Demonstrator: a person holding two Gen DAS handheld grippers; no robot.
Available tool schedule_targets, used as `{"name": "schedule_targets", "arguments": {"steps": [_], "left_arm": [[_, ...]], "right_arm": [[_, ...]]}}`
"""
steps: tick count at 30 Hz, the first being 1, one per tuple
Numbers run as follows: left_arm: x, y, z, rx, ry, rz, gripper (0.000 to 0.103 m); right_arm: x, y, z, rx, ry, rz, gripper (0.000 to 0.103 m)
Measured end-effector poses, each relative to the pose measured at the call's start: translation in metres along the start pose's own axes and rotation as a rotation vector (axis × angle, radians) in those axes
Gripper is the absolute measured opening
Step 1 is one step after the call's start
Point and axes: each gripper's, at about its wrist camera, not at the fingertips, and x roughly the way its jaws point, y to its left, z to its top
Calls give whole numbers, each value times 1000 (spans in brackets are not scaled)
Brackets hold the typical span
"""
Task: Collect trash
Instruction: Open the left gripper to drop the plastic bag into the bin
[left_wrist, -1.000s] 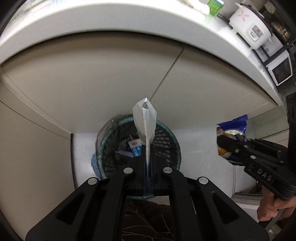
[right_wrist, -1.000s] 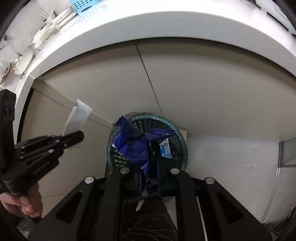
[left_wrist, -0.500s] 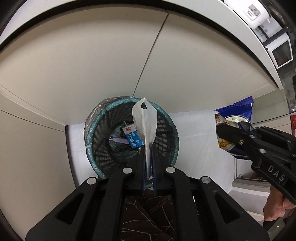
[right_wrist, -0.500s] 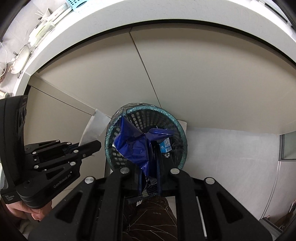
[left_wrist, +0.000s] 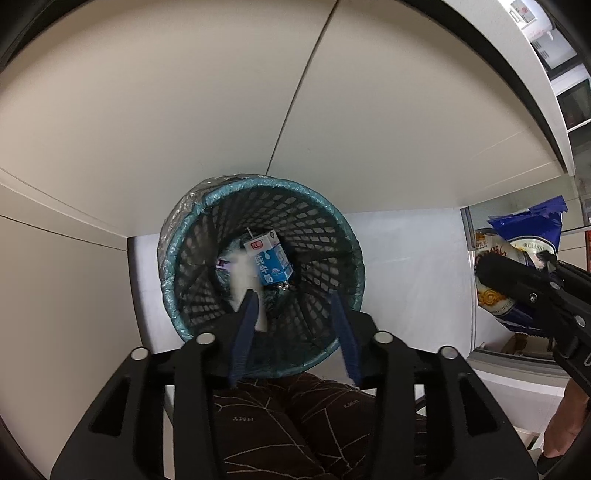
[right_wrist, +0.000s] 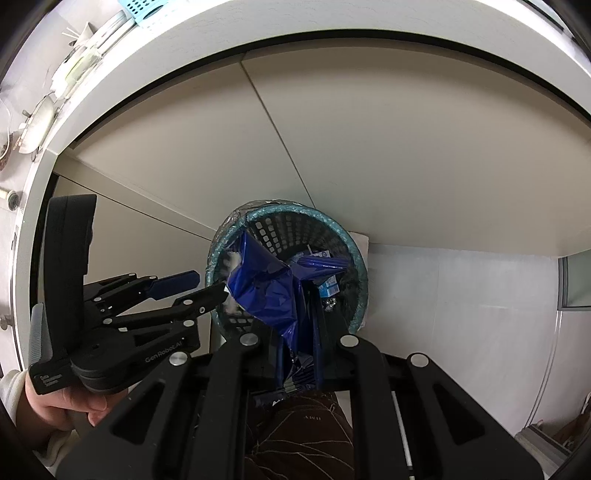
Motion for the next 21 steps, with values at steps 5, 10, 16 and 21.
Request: {"name": "schedule_targets", "arguments": {"steps": [5,10,16,21], "left_arm": [[-5,-1,2,-8,-34,-5,63],[-22,7,2,-28,-115,-2,82],[-45,18,-3,-27,-199,6,95],[-66,29,-4,-50,-232,23,97]], "right_arm": [[3,1,1,6,1,-7,10],[9,6,2,-4,1,3,10],[18,17,6,-33,17,26,10],[26,29,12,-61,26,34,10]]}}
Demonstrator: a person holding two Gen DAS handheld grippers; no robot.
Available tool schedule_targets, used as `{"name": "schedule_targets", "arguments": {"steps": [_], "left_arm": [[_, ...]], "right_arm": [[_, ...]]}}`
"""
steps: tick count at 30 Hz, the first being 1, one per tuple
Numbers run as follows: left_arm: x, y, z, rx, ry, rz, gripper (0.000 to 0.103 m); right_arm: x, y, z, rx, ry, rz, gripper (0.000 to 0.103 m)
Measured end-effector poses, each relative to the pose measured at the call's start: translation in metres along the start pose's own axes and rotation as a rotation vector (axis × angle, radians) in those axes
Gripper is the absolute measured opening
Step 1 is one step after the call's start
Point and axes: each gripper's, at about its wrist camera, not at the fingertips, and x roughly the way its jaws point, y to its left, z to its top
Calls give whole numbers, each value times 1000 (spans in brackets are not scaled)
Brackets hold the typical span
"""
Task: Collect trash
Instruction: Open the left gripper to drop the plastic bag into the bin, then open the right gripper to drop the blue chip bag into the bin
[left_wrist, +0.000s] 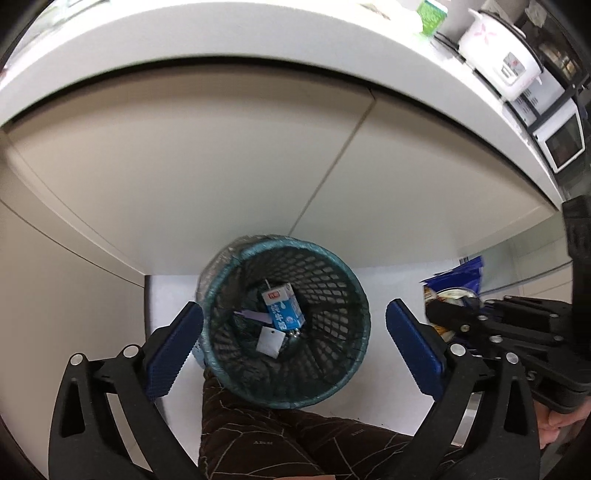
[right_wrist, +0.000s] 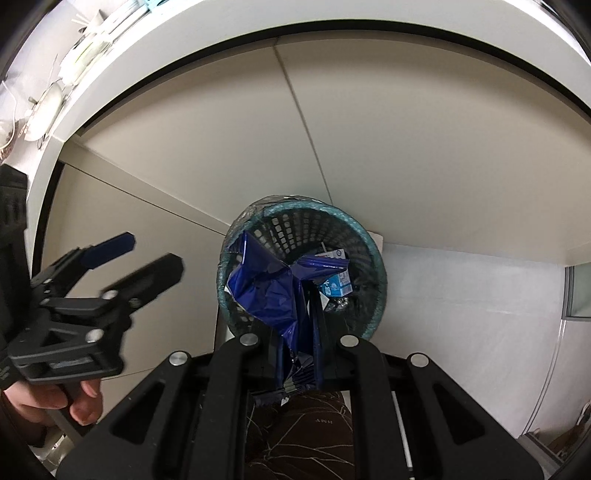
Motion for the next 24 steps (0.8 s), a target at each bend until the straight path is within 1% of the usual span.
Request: {"name": "schedule_targets", "arguments": {"steps": [4,11,17,22,23,24], "left_arm": [[-15,12,3,-17,-20,22,97],[-24,37,1,-52,-2,66,97],[-26,53,-4,-59,8,80,97],[-24,62,-2,-63,19,82,97],[-24,63,-2,-61,20,80,97],[-23,64,-1,-59,22,81,97]], "right_arm": [[9,12,2,-23,7,-5,10],[27,22,0,-42,32,-18,11],[45,22,0,-43,75,-33,13],[54,24,0,-30,93,-50,14],[55,24,0,-23,101,-57,20],[58,25,1,-15,106,-58,31]]}}
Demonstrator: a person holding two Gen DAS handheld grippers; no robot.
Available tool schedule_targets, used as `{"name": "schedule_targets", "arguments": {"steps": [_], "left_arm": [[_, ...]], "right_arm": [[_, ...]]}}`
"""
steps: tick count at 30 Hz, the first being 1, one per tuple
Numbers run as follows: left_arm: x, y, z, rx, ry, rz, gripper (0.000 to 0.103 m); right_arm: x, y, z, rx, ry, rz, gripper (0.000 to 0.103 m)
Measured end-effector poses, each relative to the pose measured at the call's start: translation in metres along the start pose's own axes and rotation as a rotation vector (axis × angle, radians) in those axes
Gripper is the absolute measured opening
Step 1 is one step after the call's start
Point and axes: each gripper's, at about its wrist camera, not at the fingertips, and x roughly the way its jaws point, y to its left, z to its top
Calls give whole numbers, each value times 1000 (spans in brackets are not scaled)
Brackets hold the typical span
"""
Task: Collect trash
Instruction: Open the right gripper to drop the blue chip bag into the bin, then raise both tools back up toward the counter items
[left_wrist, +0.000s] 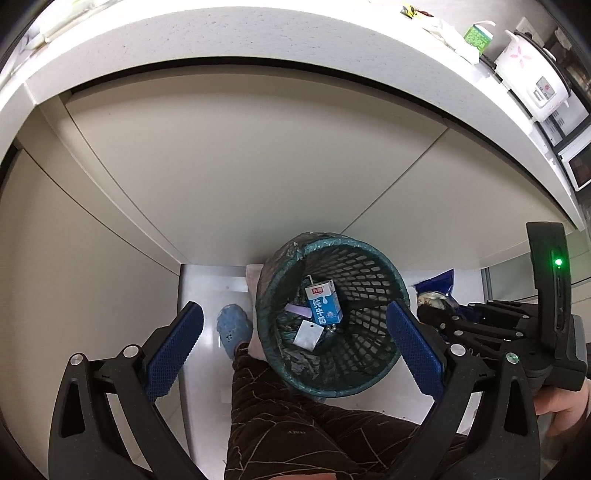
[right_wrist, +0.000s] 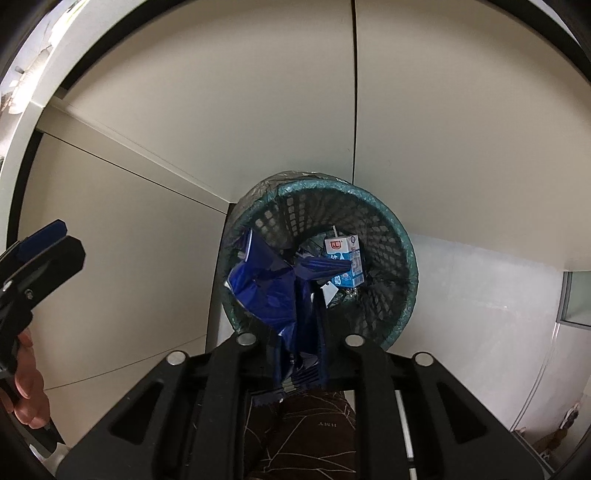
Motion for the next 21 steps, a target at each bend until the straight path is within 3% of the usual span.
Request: {"name": "schedule_targets", "arguments": {"steps": [13,16,21], "left_arm": [[0,-1,3,-2,-6,-4,97],[-4,-4,5,-7,-21,-5,97],[-15,-10,10,-7,-53,-25,97]], "right_arm": [[-4,-11,-3,74,-16,-13,72],[-18,-12,-6,73,-42,-24,76],[-51,-24,-8,108,-121,-39,90]]}}
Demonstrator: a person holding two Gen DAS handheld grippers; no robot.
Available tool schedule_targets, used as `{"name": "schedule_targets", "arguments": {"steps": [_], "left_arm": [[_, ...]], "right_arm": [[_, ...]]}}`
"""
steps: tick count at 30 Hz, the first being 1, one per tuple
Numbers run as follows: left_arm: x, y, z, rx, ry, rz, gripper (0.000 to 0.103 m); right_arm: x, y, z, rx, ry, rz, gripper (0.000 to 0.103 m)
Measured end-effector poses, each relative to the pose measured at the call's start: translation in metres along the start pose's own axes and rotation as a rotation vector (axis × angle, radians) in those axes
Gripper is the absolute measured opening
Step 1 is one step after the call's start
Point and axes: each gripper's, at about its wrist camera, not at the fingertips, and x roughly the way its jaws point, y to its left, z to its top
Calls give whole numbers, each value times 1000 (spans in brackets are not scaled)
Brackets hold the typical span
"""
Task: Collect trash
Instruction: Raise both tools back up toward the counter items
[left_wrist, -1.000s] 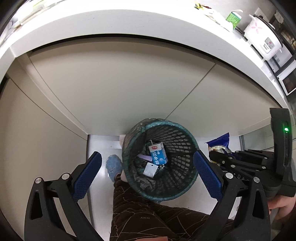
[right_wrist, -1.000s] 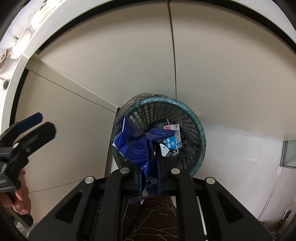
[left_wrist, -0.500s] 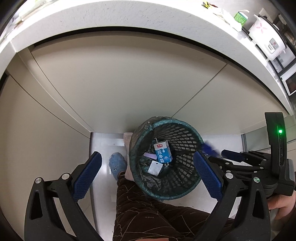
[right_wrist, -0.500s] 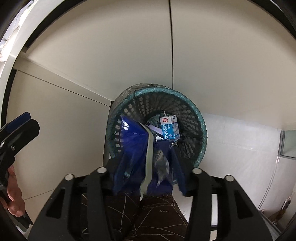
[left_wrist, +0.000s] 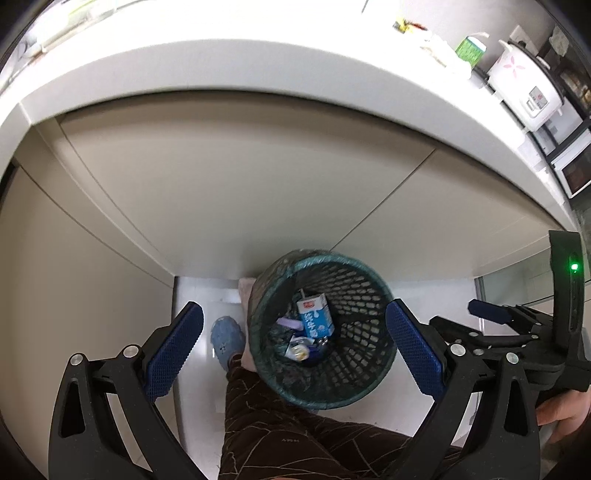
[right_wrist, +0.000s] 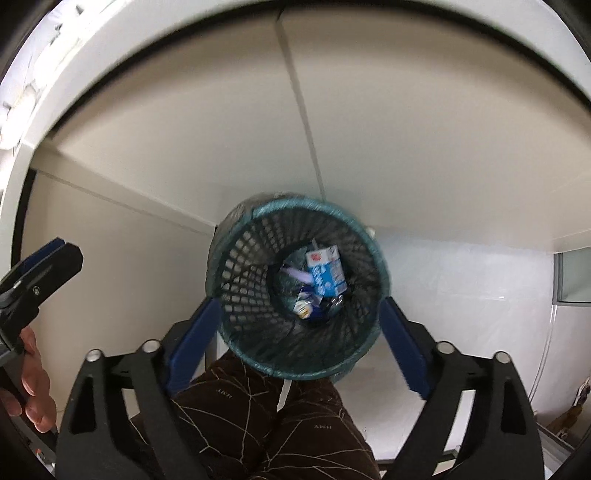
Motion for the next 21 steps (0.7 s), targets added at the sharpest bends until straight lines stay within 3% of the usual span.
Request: {"name": "schedule_targets", "arguments": {"steps": [5,21], "left_arm": [[-21,-11,12,-6,-43,-20,97],[-79,-54,67,85,-193,-18,97]], "right_arm": [[-36,-14,8,55,-77,-23,95],[-135,-31,47,26,-323,-22,95]]}}
